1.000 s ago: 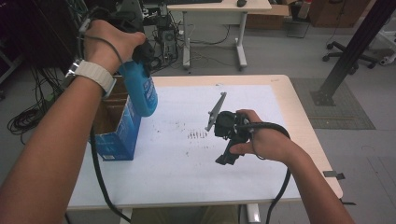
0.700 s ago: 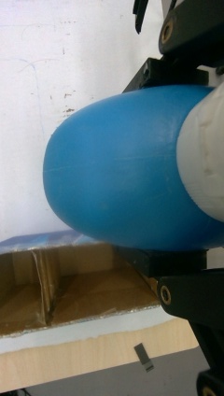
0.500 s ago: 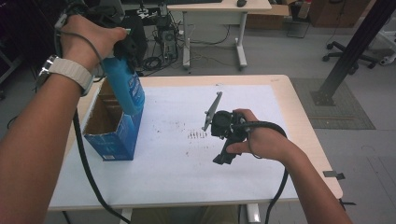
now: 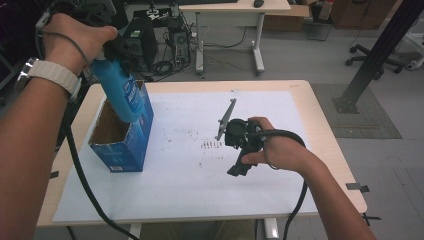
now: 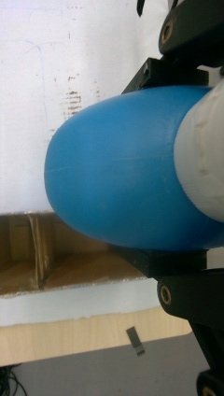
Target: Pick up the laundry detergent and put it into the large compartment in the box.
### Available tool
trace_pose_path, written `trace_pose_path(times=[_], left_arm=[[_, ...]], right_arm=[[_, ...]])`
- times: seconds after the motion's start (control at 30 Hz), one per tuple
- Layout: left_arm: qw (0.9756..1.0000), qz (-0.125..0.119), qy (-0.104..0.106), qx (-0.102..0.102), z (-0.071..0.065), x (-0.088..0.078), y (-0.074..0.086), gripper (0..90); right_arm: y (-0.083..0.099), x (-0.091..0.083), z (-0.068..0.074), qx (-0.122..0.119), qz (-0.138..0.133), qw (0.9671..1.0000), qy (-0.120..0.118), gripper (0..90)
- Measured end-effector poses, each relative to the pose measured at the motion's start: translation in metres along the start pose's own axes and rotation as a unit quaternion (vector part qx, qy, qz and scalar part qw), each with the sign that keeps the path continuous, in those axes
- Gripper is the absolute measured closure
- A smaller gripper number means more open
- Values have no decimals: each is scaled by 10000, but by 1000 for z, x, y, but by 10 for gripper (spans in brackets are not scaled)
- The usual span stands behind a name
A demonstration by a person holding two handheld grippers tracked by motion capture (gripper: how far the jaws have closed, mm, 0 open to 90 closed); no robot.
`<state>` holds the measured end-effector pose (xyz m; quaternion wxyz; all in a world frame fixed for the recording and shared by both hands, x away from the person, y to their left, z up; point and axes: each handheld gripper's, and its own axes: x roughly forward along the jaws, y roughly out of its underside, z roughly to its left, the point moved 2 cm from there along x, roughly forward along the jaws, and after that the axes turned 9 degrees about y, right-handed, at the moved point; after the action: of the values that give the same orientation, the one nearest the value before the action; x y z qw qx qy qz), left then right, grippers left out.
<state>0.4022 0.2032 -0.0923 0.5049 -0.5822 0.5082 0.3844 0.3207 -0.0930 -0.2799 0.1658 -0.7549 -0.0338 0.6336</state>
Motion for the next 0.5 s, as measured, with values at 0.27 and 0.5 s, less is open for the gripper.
trace_pose_path(times=[0.27, 0.5], left_arm=[[9999, -5, -40, -103, 16, -2, 1, 374], [9997, -51, -126, -187, 32, -2, 2, 374]], right_arm=[[-2, 2, 0, -8, 11, 10000, -17, 99], [-2, 3, -1, 14, 51, 10000, -30, 99]])
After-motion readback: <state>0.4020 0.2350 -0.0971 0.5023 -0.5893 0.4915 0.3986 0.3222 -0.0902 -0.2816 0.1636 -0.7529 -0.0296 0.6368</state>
